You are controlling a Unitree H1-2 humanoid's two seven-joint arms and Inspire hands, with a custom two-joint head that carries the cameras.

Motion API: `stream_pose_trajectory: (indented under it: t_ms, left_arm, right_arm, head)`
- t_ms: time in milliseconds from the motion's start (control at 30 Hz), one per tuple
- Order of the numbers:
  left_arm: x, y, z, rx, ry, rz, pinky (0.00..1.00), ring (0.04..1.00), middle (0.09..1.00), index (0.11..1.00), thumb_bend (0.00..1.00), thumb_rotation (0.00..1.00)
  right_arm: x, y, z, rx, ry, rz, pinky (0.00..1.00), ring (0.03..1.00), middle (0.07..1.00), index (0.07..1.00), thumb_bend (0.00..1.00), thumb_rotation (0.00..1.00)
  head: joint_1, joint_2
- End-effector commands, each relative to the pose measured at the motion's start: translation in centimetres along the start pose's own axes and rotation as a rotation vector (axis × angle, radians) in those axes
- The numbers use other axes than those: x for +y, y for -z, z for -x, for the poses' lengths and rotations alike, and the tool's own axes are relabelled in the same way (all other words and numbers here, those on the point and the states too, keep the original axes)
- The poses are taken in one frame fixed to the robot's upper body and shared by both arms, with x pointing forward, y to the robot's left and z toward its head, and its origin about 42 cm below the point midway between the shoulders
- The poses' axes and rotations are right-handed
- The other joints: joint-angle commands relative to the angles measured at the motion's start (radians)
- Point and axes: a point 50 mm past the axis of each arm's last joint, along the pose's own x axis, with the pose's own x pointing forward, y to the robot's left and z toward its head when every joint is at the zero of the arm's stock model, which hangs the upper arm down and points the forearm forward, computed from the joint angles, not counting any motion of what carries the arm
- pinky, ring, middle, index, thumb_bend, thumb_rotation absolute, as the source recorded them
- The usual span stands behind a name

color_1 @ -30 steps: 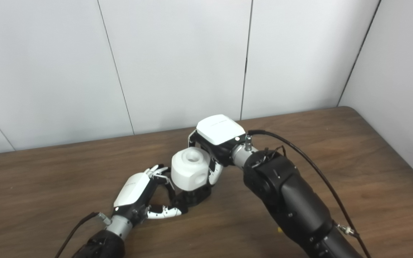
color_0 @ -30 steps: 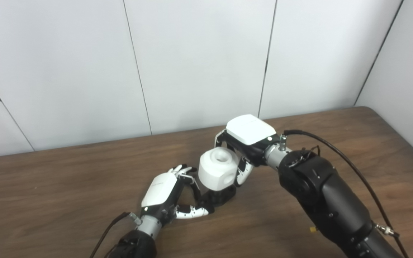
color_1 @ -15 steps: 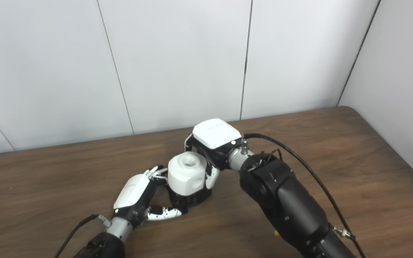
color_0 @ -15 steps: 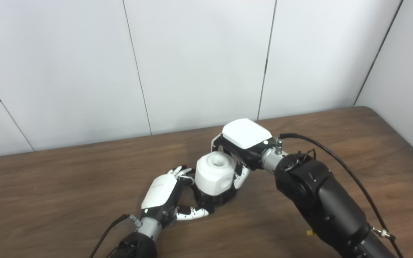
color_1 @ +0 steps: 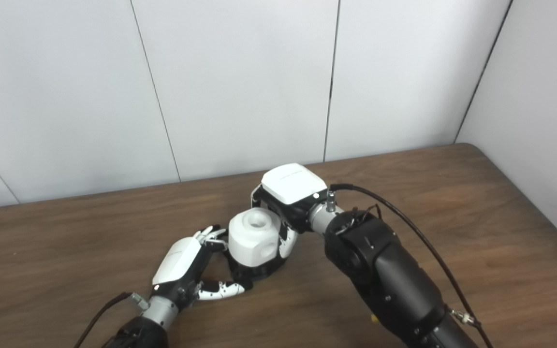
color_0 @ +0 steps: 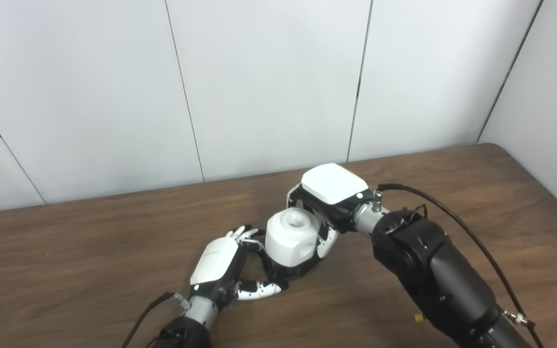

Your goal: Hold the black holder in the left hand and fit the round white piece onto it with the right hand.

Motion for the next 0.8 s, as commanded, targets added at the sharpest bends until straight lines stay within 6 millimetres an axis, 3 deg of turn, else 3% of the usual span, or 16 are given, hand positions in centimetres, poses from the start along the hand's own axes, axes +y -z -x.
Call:
stream_pose_trajectory:
  t_ms: [0, 300, 367, 533, 567, 667, 767]
  left_arm:
    - [-2.99, 1.21, 1.67, 0.073, 0.156, 0.010, 0.96, 0.964, 0.881, 0.479, 0.52, 0.04]
    - [-3.08, 0.92, 1.79, 0.071, 0.159, 0.011, 0.95, 0.963, 0.881, 0.479, 0.52, 0.04]
    - [-3.10, 0.83, 1.81, 0.071, 0.158, 0.012, 0.95, 0.963, 0.881, 0.479, 0.52, 0.04]
    - [-3.19, 0.72, 1.79, 0.073, 0.157, 0.014, 0.95, 0.961, 0.879, 0.478, 0.52, 0.04]
    - [-3.21, 0.72, 1.77, 0.073, 0.156, 0.013, 0.95, 0.960, 0.878, 0.479, 0.52, 0.04]
    - [-3.31, 0.81, 1.75, 0.073, 0.153, 0.016, 0.95, 0.959, 0.877, 0.479, 0.52, 0.04]
    - [-3.34, 0.83, 1.72, 0.073, 0.153, 0.015, 0.95, 0.958, 0.876, 0.479, 0.52, 0.04]
  right_arm:
    - [-1.63, -0.02, -0.02, -0.009, 0.047, 0.028, 0.14, 0.214, 0.469, 0.478, 0.53, 0.00]
    - [-1.19, -0.14, 0.19, -0.009, 0.034, 0.024, 0.14, 0.215, 0.469, 0.478, 0.53, 0.00]
    - [-1.05, -0.18, 0.19, -0.008, 0.027, 0.026, 0.15, 0.225, 0.403, 0.498, 0.52, 0.00]
    - [-0.87, -0.19, 0.16, -0.012, 0.023, 0.024, 0.14, 0.215, 0.383, 0.499, 0.52, 0.00]
    - [-0.86, -0.17, 0.15, -0.013, 0.023, 0.026, 0.14, 0.213, 0.434, 0.486, 0.53, 0.00]
    - [-0.88, -0.14, 0.14, -0.013, 0.027, 0.031, 0.14, 0.213, 0.465, 0.478, 0.53, 0.00]
    - [-1.03, -0.11, 0.18, -0.014, 0.032, 0.029, 0.14, 0.213, 0.391, 0.497, 0.52, 0.00]
  head:
    - [-0.001, 0.001]
    - [0.004, 0.011]
    - [0.003, 0.013]
    - [0.004, 0.014]
    - [0.003, 0.014]
    - [0.003, 0.014]
    - [0.002, 0.011]
